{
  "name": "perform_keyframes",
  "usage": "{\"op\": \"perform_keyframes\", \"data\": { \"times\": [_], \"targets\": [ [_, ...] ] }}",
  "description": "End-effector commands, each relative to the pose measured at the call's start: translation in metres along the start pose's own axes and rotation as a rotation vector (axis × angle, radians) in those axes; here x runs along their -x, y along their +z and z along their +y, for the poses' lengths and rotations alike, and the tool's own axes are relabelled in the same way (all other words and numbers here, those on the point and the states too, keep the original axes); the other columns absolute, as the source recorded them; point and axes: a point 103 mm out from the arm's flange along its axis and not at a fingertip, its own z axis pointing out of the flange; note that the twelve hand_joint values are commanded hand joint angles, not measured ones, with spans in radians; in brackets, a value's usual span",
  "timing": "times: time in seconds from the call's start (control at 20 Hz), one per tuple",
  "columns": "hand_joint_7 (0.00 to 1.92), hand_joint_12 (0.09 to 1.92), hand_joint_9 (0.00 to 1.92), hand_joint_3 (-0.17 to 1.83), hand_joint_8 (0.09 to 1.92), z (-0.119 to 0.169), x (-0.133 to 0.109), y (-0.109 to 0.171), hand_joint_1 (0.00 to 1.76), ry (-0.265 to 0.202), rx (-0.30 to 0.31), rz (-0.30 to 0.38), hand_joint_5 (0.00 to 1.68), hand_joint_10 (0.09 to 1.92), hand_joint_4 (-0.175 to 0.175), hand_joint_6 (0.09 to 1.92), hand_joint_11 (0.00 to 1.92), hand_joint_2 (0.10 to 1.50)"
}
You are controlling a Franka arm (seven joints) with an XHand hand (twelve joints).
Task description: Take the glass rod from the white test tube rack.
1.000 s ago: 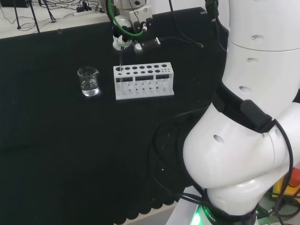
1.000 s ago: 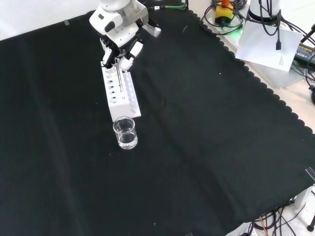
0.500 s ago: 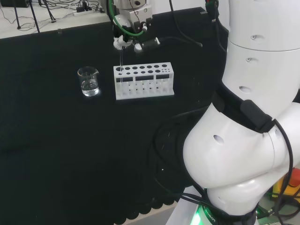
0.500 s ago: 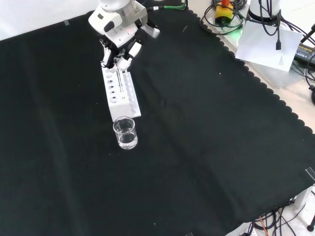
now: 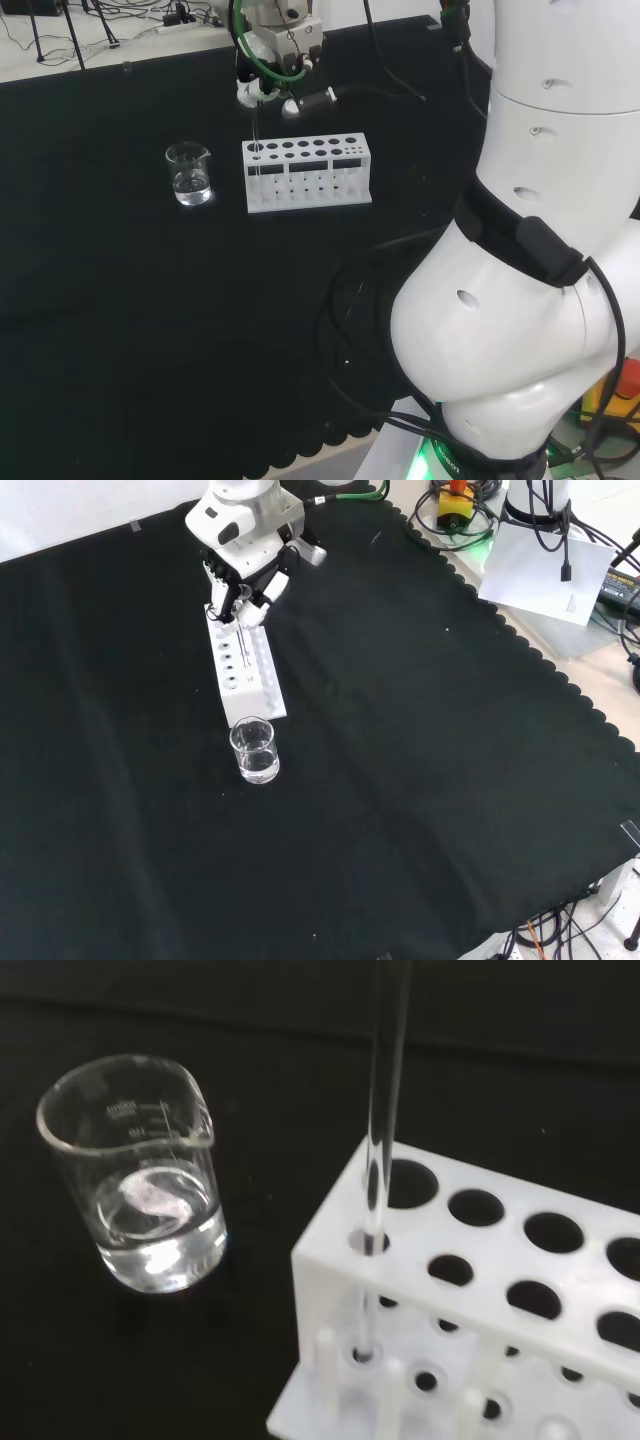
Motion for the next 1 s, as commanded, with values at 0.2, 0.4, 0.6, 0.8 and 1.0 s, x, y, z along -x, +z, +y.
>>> {"op": "perform_keyframes", "data": {
  "times": [0.2,0.4,0.6,0.8,1.0],
  "targets": [
    [1.15,0.80,1.39,-0.06,0.95,-0.004,-0.010,-0.017,1.34,-0.010,0.114,0.060,1.09,1.04,-0.175,0.48,1.56,1.08],
    [1.12,0.77,1.22,-0.16,0.86,-0.012,-0.011,-0.037,1.41,0.000,0.126,0.057,1.18,1.09,-0.175,0.19,1.56,1.11],
    [1.02,0.79,1.11,-0.11,0.99,-0.021,-0.009,-0.058,1.40,0.013,0.133,0.051,1.05,1.22,-0.175,0.39,1.54,1.14],
    [0.78,0.86,0.87,-0.01,1.34,-0.031,-0.007,-0.083,1.36,0.021,0.159,0.074,0.72,1.55,-0.175,0.91,1.51,1.21],
    [0.75,0.88,0.84,0.00,1.37,-0.035,-0.008,-0.103,1.36,0.028,0.169,0.077,0.70,1.58,-0.175,0.95,1.51,1.21]
  ]
}}
